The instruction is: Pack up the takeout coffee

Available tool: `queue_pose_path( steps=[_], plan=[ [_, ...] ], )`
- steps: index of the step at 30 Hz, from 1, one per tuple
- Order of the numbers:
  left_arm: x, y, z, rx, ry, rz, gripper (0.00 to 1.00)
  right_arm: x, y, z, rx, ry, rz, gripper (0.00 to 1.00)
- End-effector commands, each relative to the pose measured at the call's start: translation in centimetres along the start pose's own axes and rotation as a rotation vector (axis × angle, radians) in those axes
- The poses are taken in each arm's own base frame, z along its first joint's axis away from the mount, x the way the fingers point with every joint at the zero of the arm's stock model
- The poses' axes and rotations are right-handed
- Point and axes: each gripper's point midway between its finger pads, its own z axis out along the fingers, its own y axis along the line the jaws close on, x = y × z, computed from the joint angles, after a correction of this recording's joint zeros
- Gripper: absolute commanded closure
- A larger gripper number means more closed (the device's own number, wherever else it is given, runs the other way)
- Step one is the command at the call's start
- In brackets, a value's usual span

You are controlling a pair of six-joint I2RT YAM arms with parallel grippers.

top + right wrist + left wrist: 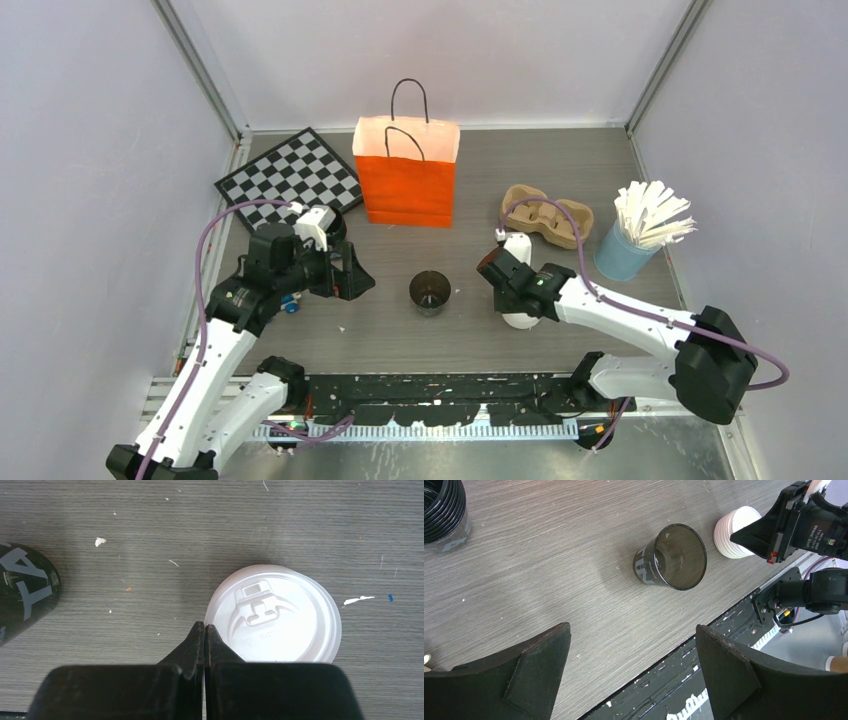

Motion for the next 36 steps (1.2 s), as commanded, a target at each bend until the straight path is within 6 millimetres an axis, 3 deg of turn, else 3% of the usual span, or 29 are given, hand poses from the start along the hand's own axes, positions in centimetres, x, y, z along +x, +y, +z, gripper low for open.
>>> queue_pose_path(
  steps=[1,19,28,33,36],
  plan=[
    [-0.4,-0.4,0.0,0.021,-0.012,0.007,0.03,-2.2,0.6,-1.5,-0.04,-0.073,0.022,1.0],
    [-0.6,0.7,-0.2,-0.054,-0.012,-0.005,0.0,-3.6,0.6,-4.3,-0.088,-0.111,0.06,1.0],
    [-1.6,-1.7,0.0,0.097,-0.087,0.038,0.04,-4.5,1.3,-6.5,-0.178,-0.14,0.07,1.0],
    [-1.6,-1.9,-0.4,0.105,-0.123,0.048,0.04,-3.6,1.1,-5.2,-0.13,-0.102,0.049,0.73],
    [-1.4,-1.6,-0.3,0.09,-0.108,0.043,0.04,-3.5,1.1,-4.6,-0.107,-0.095,0.029,0.65]
  ],
)
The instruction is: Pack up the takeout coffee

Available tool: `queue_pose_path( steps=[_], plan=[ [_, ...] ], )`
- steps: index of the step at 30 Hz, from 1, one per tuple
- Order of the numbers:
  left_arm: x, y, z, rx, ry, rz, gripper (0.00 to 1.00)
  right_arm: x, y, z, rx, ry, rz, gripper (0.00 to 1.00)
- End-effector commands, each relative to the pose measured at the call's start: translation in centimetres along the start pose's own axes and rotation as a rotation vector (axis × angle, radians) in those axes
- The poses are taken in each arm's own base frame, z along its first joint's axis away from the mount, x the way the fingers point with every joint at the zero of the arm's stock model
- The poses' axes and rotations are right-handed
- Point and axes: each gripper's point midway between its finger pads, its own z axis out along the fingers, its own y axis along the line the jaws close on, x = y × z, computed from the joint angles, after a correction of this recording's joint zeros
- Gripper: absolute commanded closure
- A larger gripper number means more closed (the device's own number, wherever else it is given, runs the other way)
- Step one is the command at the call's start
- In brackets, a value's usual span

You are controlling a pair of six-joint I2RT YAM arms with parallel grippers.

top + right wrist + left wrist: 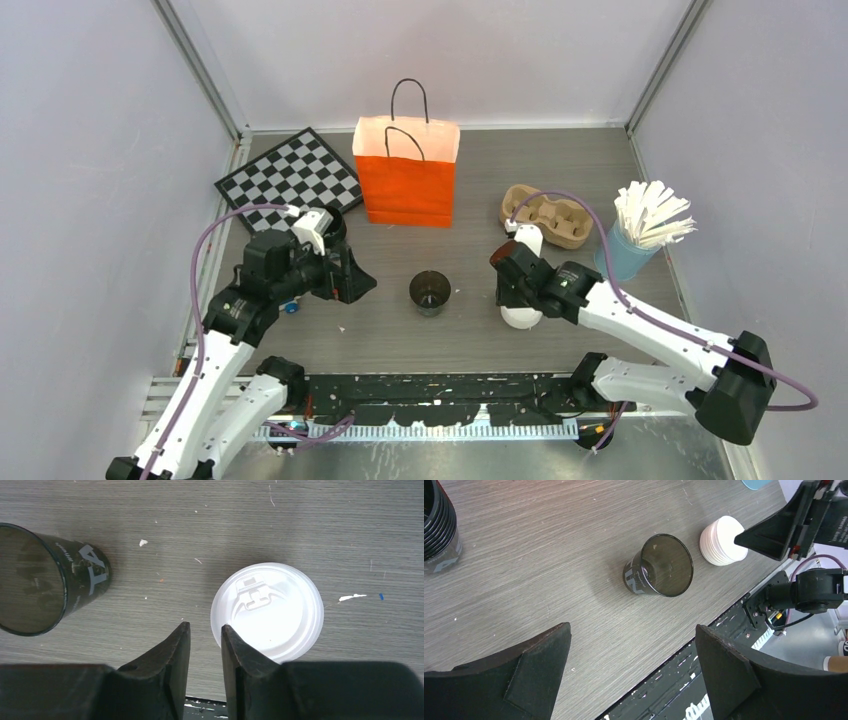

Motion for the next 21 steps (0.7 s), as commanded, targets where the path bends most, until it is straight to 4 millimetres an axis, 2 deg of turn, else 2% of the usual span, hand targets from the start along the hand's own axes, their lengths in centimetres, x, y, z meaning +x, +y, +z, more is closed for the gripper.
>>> queue_pose_path(
  steps=[1,11,21],
  plan=[
    [-1.0,-0.7,0.0,0.03,-0.034,0.015,0.04,-0.7,0.5,0.3,0.009,-0.011,-0.024,0.64],
    [-0.6,-0.5,0.2,0.023,-0.002,0.003,0.04,0.4,0.7,2.5,0.09,0.035,-0.091,0.64],
    [-0.4,-0.3,0.3,0.013,0.01,-0.004,0.04,0.7,0.4,3.4,0.159,0.04,-0.122,0.68]
  ],
)
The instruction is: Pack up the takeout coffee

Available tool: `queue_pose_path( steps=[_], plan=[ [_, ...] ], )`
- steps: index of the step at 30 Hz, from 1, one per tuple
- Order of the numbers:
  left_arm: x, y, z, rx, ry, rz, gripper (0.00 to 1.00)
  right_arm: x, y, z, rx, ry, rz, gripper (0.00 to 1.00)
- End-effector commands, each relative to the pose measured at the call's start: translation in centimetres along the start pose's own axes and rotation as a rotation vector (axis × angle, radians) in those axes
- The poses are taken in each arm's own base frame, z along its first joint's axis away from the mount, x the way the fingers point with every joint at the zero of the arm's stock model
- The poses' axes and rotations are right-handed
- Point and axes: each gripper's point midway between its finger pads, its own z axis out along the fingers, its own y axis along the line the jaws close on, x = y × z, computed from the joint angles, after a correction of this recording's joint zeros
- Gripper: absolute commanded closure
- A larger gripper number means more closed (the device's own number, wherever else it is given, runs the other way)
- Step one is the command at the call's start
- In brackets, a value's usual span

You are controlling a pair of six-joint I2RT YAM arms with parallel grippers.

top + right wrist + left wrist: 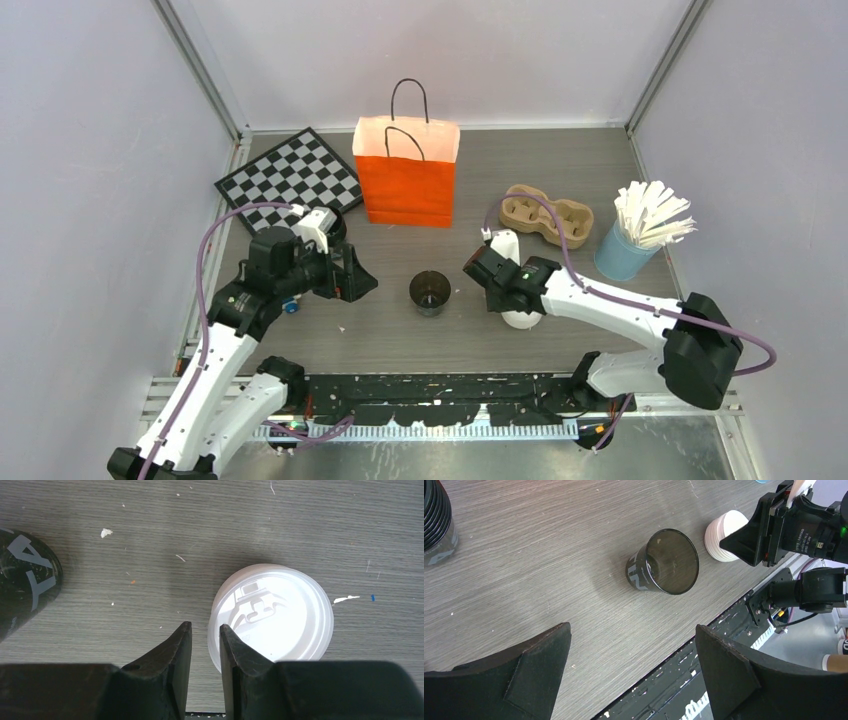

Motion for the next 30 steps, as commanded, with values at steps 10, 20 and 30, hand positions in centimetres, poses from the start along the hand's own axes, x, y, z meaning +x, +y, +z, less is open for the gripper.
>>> queue_pose_path(
  steps=[10,20,30],
  plan=[
    [-0.8,-0.7,-0.3,0.025,-0.024,0.012,0.04,-1.7,0.0,0.1,0.07,-0.057,-0.007,0.72],
    [-0.8,-0.9,-0.5,0.032,-0.023,0.017,0.02,-1.9,-0.1,-0.1,0.087,-0.073,-0.009,0.89],
    [-0.7,-0.4,-0.6,-0.006,0.001,0.012,0.0,-3.0,-0.6,-2.6,0.062,-0.114,0.015,0.93]
  ],
)
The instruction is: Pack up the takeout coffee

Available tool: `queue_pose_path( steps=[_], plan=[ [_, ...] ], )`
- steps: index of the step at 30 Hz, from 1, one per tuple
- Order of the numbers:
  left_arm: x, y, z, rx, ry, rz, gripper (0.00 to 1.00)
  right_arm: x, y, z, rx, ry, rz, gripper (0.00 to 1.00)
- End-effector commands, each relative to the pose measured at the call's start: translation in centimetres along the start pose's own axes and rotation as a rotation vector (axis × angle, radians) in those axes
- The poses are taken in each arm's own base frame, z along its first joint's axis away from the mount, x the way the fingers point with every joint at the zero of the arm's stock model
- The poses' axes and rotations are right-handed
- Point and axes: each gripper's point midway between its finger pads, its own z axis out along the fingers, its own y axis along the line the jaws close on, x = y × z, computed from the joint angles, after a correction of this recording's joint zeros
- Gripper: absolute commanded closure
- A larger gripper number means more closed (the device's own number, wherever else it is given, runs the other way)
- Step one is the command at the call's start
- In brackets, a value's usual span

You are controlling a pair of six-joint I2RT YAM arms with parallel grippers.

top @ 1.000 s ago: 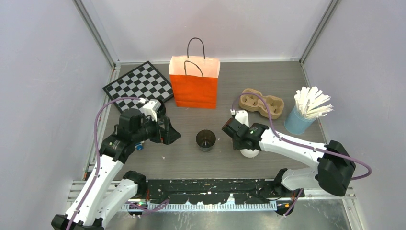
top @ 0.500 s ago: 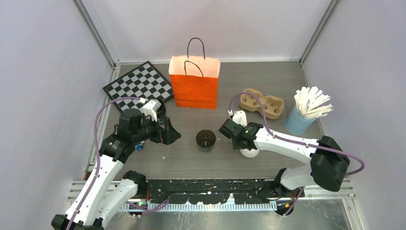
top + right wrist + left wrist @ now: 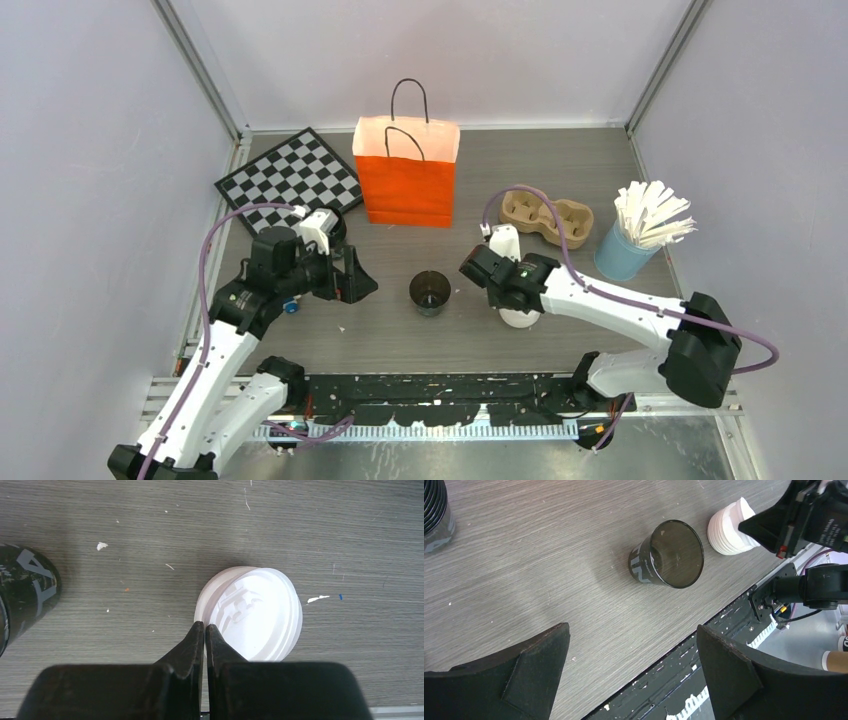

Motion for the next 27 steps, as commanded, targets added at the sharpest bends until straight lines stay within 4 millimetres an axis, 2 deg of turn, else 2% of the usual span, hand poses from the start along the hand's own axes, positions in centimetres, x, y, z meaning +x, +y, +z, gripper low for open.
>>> queue_pose_path(
  steps=[1,5,12,20,22,25,27],
  plan=[
    [-1.3,-0.6,-0.8,0.002,-0.037,0.025,0.0,-1.9,-0.1,-1.6,-0.022,-0.067,0.049,0.93],
    [-1.4,-1.0,-0.6,0.028,-0.051,0.03,0.0,-2.5,-0.2,-2.6,-0.043,-0.08,0.057,0.94],
    [-1.6,-1.3,-0.1,0.066,-0.062,0.05,0.07,-4.2,0.0,-5.6,-0.134,-0.119,0.105,0.95],
    [-3.4,-4.5,-1.5,0.239,-0.229,0.175,0.12,-5.7,-0.1,-8.6,-0.227,-0.169,0.169,0.94],
    [-4.2,-5.7,-2.0,0.301,-0.287,0.232,0.12,-6.0,0.6,-9.7,-0.302,-0.182,0.181,0.94],
    [-5.1,-7.8,-2.9,0.414,-0.354,0.347,0.13,-6.1,3.0,-11.9,-0.499,-0.185,0.169,0.94],
    [-4.9,-9.2,-3.5,0.51,-0.376,0.443,0.14,-5.9,4.8,-13.6,-0.638,-0.177,0.139,0.94]
  ],
)
